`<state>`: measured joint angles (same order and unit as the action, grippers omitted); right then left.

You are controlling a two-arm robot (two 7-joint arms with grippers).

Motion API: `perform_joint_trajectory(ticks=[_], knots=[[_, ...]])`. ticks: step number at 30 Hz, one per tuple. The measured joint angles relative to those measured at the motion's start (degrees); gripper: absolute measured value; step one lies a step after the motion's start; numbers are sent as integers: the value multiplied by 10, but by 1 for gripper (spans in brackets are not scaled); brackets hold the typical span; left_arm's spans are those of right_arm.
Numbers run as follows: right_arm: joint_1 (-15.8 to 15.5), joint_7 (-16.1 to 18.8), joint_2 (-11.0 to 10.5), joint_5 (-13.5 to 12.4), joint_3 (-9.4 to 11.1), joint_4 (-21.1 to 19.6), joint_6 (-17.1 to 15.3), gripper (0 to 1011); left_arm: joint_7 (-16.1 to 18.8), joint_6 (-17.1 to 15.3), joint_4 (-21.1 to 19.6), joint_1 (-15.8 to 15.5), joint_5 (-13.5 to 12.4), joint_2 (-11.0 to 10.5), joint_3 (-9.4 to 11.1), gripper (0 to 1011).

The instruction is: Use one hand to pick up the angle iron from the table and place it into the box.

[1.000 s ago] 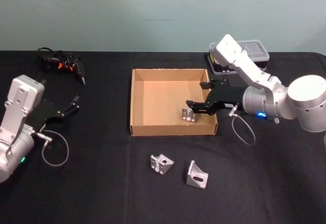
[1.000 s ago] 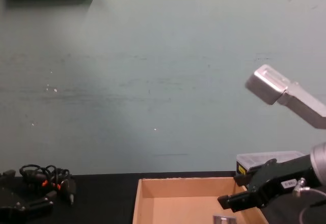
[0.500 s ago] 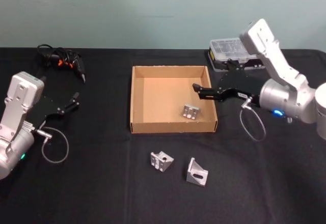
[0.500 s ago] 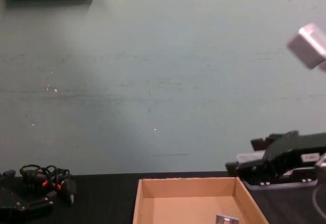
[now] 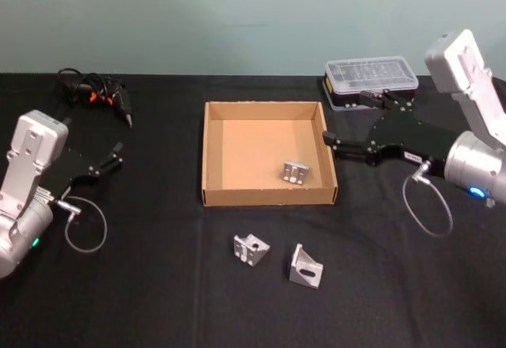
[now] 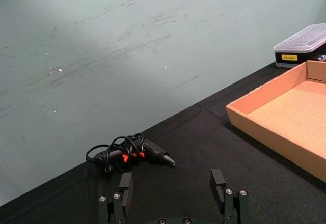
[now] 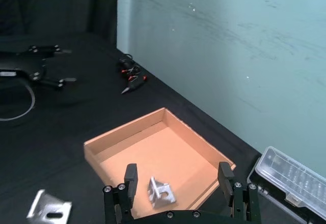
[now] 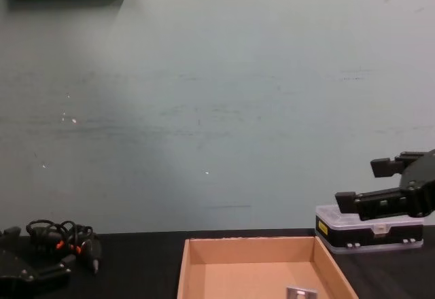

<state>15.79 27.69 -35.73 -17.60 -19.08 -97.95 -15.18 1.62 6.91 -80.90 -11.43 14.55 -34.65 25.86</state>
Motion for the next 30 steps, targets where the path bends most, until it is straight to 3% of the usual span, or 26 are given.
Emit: perform_joint_trajectory(ticks=[4,8,16,21,30], knots=[[-14,9,-18,-7,0,-20,-6,1003,0,0,0,0,0,0,0,1000],[-19,35,-39,-15,-13,-27,-15,1003,0,0,0,0,0,0,0,1000],[-16,99,-77,-22,-60,-25,-28,1003,0,0,0,0,0,0,0,1000],[-10,121,-87,-22,-87,-19,-32,1003,0,0,0,0,0,0,0,1000],[0,128,-90,-19,-118,-5,-31,1003,0,0,0,0,0,0,0,1000]])
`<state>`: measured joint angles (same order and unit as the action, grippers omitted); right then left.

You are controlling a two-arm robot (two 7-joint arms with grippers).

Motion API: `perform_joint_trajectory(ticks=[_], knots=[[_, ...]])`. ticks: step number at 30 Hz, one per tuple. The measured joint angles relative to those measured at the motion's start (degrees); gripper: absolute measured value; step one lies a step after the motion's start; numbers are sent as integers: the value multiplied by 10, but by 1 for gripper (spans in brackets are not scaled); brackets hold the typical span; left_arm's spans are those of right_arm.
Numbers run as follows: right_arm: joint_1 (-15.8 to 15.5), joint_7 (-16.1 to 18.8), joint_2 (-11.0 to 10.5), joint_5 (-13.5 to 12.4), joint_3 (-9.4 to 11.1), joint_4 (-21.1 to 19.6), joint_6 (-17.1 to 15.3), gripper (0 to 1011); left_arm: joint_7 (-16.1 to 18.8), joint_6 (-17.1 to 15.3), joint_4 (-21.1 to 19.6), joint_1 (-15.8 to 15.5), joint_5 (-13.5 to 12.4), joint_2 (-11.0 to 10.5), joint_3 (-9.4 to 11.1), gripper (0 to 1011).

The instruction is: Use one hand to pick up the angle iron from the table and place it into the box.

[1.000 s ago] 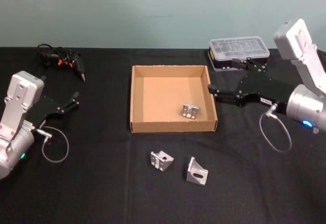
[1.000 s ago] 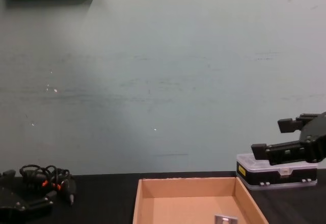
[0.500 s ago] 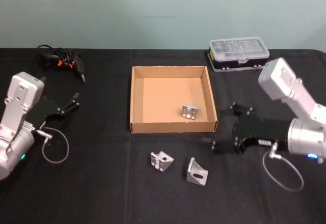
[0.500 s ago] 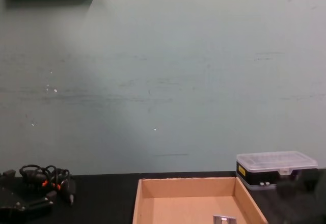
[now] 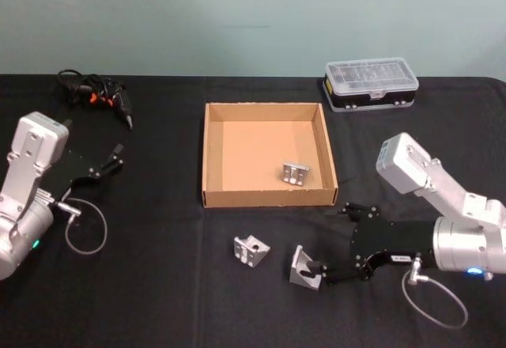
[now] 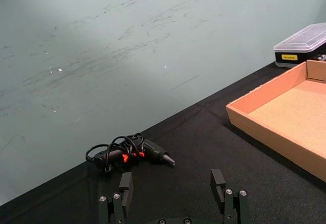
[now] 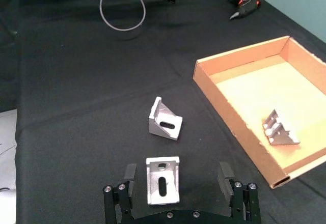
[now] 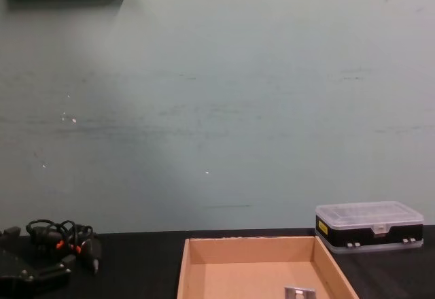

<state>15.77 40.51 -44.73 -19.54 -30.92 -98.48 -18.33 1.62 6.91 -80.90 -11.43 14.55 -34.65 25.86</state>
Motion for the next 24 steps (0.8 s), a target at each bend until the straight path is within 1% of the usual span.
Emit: perform_joint_trajectory(ticks=[5,12,24], knots=[[4,-3,5,0,-11,9,3,1003,0,0,0,0,0,0,0,1000],[12,-11,20,4,-28,30,7,1003,0,0,0,0,0,0,0,1000],[24,-11,39,10,-50,53,11,1003,0,0,0,0,0,0,0,1000]])
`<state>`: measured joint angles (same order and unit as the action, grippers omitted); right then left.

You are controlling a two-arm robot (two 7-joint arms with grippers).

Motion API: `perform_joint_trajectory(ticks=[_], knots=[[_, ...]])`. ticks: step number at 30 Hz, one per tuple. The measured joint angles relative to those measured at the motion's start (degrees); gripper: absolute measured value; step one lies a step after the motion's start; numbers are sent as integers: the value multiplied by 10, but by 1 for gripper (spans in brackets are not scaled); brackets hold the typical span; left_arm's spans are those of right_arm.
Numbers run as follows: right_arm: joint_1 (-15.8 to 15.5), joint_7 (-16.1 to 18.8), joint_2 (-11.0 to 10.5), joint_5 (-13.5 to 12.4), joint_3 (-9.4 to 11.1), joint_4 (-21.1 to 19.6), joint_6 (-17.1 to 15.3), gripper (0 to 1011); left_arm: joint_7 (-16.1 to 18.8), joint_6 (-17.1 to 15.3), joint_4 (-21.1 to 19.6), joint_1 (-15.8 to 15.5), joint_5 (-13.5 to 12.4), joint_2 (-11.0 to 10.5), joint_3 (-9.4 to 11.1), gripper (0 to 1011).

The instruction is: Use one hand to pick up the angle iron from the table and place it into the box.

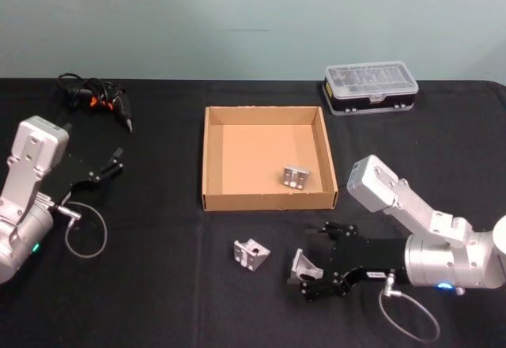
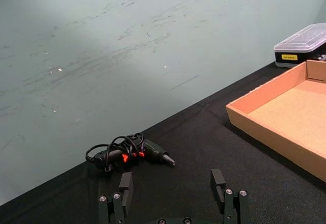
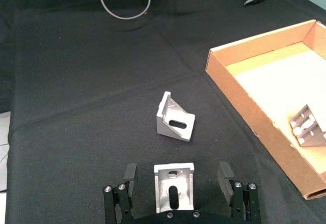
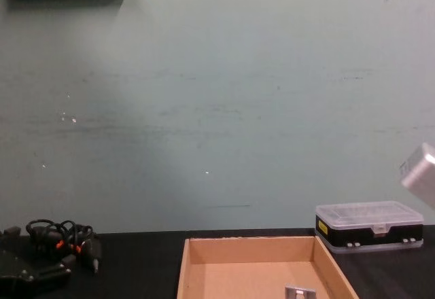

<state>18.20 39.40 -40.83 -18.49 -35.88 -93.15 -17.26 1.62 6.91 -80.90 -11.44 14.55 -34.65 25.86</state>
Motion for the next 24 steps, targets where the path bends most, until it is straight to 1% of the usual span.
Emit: perform_joint_trajectory(ticks=[15,24], knots=[[13,2,20,4,-15,28,6,1003,0,0,0,0,0,0,0,1000],[19,3,27,8,-21,37,9,1003,0,0,0,0,0,0,0,1000]])
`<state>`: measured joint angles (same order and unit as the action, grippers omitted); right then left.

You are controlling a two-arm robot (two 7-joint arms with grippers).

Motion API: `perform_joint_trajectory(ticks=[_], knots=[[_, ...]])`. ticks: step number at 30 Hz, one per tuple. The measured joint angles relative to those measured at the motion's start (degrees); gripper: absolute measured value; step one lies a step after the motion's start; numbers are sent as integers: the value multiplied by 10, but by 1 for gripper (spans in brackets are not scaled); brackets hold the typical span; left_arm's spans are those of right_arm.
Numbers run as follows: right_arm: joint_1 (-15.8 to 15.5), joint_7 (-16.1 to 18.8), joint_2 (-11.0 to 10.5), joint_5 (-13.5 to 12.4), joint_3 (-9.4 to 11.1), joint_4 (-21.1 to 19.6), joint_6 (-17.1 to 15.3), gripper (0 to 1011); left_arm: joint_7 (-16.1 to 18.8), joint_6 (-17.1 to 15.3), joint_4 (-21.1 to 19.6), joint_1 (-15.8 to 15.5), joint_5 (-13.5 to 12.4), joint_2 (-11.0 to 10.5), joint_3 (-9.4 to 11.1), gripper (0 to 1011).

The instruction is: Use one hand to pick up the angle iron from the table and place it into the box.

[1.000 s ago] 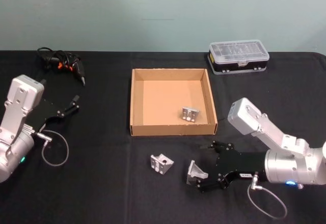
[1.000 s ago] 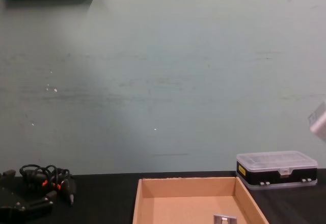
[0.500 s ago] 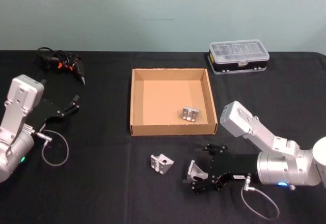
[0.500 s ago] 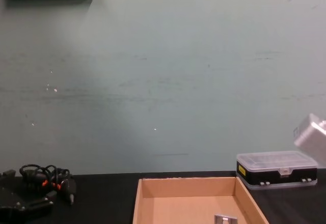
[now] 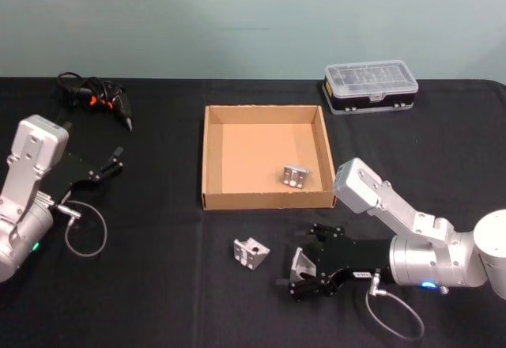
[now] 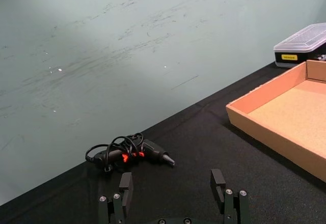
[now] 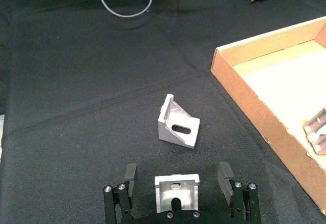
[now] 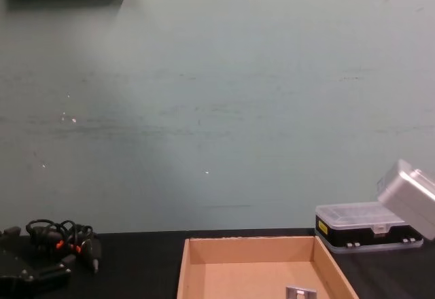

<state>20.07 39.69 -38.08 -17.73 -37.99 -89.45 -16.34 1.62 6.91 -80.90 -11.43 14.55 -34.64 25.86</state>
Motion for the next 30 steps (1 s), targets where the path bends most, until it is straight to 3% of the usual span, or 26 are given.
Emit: perform_joint_trajectory(ticks=[6,9,18,26,30], knots=[[1,0,2,1,-1,3,2,1003,0,0,0,0,0,0,0,1000],[1,0,2,2,-2,5,2,953,0,0,0,0,0,0,0,1000],[0,0,1,3,-2,4,5,743,0,0,0,0,0,0,0,1000],[-2,0,0,3,-1,4,7,461,0,0,0,0,0,0,0,1000],[-2,0,1,3,0,5,9,457,0,0,0,0,0,0,0,1000]])
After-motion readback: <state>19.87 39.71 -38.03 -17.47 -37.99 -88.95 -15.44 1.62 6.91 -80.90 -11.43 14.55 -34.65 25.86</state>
